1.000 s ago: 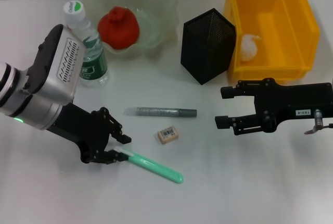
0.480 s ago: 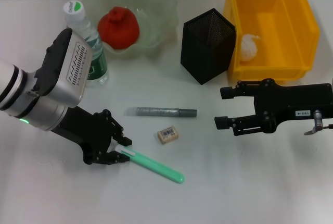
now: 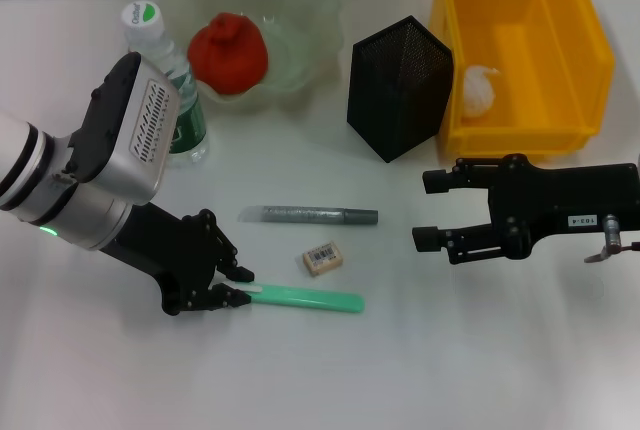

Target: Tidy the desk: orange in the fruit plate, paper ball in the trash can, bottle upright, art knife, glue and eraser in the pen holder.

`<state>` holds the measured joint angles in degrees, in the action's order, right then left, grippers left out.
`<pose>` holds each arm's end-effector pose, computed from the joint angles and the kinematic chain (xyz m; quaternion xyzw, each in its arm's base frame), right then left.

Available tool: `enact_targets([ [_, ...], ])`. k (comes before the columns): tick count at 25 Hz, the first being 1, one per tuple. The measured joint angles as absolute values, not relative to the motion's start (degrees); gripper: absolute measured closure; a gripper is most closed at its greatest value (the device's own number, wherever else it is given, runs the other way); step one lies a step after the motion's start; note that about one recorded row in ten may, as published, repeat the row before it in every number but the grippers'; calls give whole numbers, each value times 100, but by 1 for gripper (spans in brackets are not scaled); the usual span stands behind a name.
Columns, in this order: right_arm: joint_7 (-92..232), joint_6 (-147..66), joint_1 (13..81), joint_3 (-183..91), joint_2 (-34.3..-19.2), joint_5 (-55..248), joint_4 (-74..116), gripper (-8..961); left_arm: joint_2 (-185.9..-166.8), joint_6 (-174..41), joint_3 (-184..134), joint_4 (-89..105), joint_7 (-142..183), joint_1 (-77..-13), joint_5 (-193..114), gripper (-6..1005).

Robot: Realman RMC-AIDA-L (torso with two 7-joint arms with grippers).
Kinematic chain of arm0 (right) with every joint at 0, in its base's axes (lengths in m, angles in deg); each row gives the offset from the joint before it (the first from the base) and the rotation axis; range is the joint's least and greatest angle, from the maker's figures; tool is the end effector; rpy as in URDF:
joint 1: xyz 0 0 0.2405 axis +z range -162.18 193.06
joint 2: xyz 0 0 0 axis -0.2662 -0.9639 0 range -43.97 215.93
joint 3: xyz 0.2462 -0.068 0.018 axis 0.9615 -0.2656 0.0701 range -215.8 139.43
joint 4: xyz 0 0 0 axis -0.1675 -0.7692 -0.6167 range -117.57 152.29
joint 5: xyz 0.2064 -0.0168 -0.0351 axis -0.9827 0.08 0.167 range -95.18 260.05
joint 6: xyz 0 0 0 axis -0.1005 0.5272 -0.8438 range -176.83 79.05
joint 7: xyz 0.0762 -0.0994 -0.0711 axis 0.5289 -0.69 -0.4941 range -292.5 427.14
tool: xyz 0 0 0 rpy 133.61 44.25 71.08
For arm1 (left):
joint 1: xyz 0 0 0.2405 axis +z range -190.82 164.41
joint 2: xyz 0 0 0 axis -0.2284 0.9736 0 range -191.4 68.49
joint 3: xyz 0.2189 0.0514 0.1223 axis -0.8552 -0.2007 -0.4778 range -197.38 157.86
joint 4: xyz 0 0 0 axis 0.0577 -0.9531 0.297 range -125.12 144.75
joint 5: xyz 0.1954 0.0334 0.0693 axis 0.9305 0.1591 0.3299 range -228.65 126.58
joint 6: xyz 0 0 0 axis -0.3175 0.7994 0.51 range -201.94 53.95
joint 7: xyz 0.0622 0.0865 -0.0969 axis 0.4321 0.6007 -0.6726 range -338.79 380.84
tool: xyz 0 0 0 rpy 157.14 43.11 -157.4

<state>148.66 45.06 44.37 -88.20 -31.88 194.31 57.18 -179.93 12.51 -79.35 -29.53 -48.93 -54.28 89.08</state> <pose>0.2511 0.3128 -0.0079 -0.9569 0.1866 0.2177 0.0466 -0.2483 0.3394 -0.0416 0.9954 -0.0445 -0.0760 0.0378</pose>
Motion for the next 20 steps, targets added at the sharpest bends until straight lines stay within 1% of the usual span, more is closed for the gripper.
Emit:
enact_targets([
  [2,14872,4513,4436,-8820,-3189,19431,5718,130,-17993,1262,-7935,-2953,-4893,-5427,8893,806],
  [11,14886,4539,4433,-8820,-3184,19431,5718,130,-17975,1651,-7698,-3041,-4864,-5378,8724,813],
  [14,14882,4538,4405,-8820,-3162,19431,5712,130,-17943,2411,-6957,-3384,-4736,-5301,8586,807],
  [20,14782,4517,4291,-8675,-3112,19446,5720,130,-17963,2873,-6524,-3796,-4799,-5212,8337,796],
])
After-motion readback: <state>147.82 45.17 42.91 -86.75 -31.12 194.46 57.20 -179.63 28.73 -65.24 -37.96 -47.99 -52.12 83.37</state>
